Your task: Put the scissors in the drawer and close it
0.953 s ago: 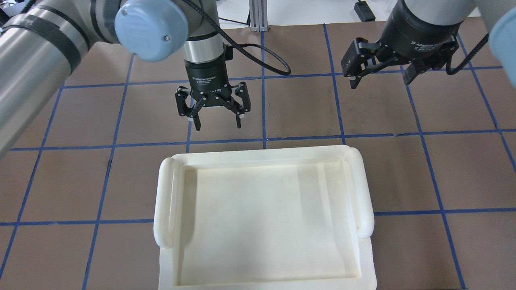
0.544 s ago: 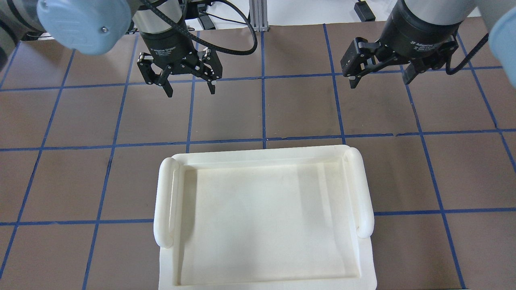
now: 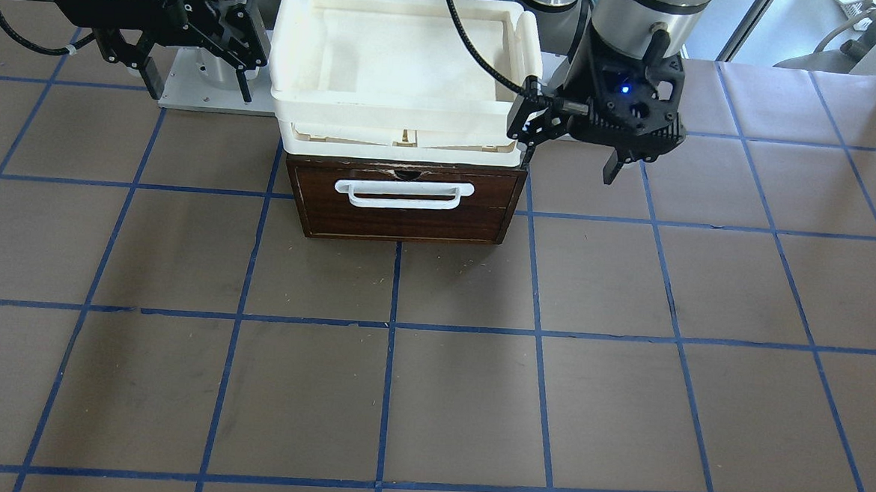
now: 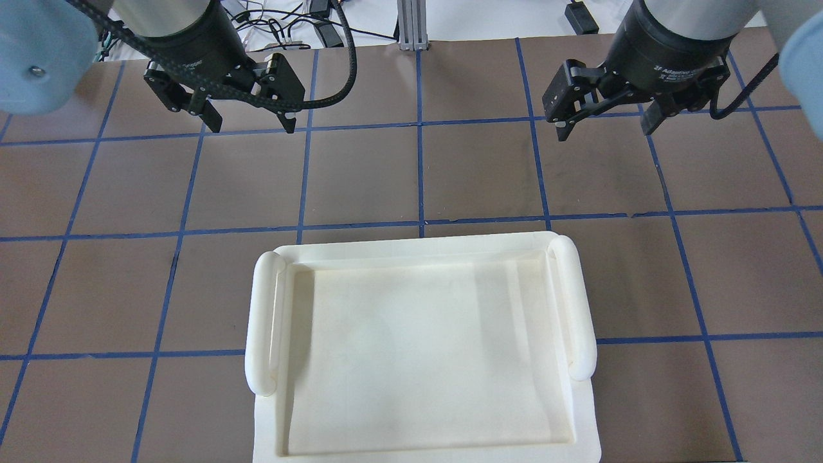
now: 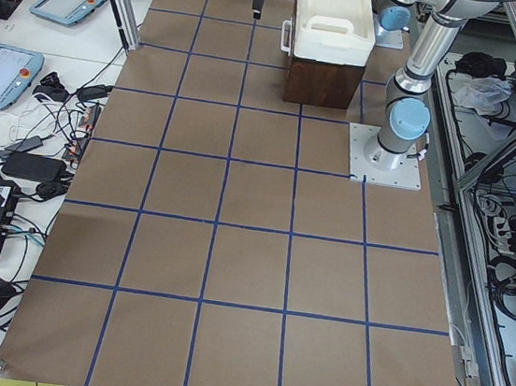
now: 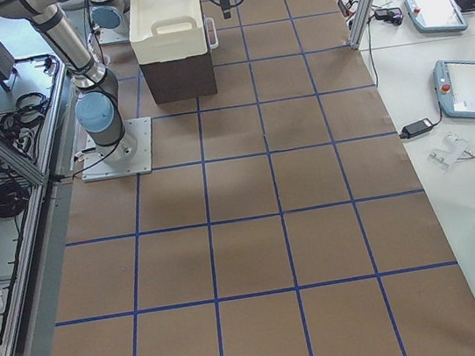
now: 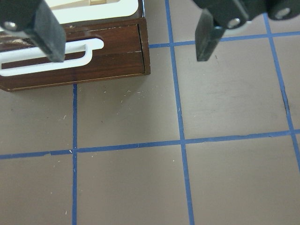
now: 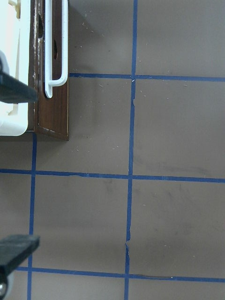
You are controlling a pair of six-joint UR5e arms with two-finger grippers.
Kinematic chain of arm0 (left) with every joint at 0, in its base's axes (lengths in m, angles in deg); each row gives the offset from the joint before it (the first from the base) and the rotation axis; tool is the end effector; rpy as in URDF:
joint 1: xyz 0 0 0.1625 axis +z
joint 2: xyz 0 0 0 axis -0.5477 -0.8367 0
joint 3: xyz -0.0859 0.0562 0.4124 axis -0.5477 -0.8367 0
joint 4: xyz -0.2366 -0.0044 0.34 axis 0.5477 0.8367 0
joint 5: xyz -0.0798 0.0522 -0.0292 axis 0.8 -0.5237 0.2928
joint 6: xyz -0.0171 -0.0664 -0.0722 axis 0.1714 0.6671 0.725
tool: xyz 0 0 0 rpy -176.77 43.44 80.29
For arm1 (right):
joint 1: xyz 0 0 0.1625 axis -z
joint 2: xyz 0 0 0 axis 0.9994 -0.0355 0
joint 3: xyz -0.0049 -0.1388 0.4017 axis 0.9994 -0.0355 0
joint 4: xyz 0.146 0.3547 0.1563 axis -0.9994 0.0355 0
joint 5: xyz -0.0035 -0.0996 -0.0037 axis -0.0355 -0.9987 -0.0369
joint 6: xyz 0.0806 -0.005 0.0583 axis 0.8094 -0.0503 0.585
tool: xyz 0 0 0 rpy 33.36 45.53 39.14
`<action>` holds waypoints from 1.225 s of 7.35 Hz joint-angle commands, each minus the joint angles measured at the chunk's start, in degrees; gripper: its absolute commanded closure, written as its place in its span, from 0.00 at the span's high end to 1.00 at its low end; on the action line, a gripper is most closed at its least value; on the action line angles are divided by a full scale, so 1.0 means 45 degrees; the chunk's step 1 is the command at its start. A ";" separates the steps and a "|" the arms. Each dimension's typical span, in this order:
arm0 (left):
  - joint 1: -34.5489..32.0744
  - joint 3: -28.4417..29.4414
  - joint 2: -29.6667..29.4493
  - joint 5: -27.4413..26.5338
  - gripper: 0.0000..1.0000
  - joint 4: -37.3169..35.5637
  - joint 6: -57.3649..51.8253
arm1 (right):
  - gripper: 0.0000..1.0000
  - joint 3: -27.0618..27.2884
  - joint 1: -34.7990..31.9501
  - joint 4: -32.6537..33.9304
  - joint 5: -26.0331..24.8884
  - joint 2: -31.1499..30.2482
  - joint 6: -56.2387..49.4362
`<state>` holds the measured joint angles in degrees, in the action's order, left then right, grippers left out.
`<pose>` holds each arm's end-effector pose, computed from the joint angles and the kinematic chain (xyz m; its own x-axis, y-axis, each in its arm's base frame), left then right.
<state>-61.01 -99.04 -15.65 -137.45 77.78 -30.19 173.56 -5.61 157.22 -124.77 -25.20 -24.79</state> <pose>-0.1737 -0.4989 0.5317 -0.9941 0.1042 0.0299 0.1015 0.9916 -0.0803 0.1633 -0.4442 0.5535 -0.9986 -0.0478 -0.0205 -0.0451 0.9921 -0.1170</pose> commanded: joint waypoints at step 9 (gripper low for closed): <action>0.0741 -0.0692 0.0548 -0.0432 1.00 -0.0910 -0.0323 | 1.00 0.0000 0.0014 0.0001 0.0038 0.0034 0.0000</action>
<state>-57.76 -102.29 -13.07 -139.50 73.60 -32.43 173.56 -5.56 157.22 -124.61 -25.03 -24.81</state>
